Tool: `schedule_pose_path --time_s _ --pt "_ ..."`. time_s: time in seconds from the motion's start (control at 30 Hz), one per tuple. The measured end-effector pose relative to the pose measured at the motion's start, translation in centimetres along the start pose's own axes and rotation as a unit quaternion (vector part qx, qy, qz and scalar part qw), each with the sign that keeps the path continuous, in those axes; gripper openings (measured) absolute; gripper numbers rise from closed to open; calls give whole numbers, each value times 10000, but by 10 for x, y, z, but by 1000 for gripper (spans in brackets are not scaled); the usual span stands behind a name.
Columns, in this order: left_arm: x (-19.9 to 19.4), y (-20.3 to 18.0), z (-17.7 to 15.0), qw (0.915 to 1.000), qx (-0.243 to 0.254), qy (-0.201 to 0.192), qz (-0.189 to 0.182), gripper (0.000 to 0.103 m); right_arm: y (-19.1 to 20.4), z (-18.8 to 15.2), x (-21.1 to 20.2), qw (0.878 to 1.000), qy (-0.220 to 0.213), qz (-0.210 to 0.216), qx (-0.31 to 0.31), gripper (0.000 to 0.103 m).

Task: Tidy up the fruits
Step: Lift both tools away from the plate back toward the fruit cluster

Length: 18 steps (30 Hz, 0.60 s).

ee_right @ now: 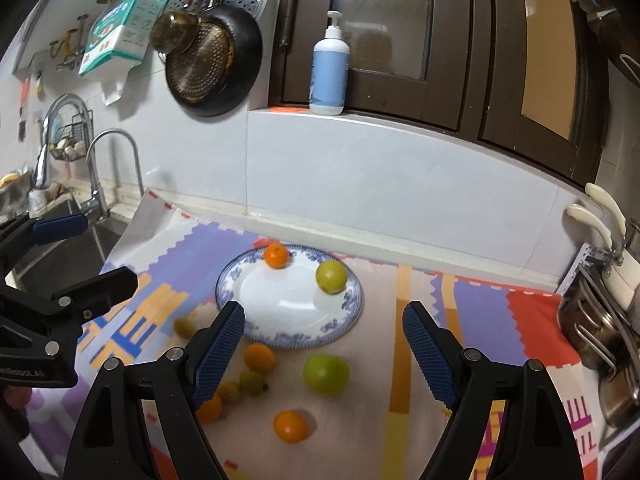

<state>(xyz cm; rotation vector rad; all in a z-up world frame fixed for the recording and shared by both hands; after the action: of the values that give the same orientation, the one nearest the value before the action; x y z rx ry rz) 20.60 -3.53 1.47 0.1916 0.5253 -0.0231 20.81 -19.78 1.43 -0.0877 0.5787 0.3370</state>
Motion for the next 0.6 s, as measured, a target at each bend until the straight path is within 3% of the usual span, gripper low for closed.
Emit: schedule_pose_path --time_s 0.4,0.6 --pt "-5 -13 -40 9995 141 275 -99 97 8 -39 -3 9990 393 205 -33 82" --pt "5 -22 -63 9978 156 590 -271 97 11 -59 -1 9983 563 139 -93 82"
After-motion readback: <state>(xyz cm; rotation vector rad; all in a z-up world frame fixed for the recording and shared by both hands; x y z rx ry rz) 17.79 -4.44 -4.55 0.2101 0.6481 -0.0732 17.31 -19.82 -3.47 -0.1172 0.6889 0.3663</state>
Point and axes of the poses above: each gripper's, at about its wrist camera, not at the fingertips, and x roughly the way its jaws point, y to its left, z to its top, the point moved 1 cm from there along x, roughly the way its jaws point, and after that the axes turned 13 degrees about z, right-handed, at the moved point
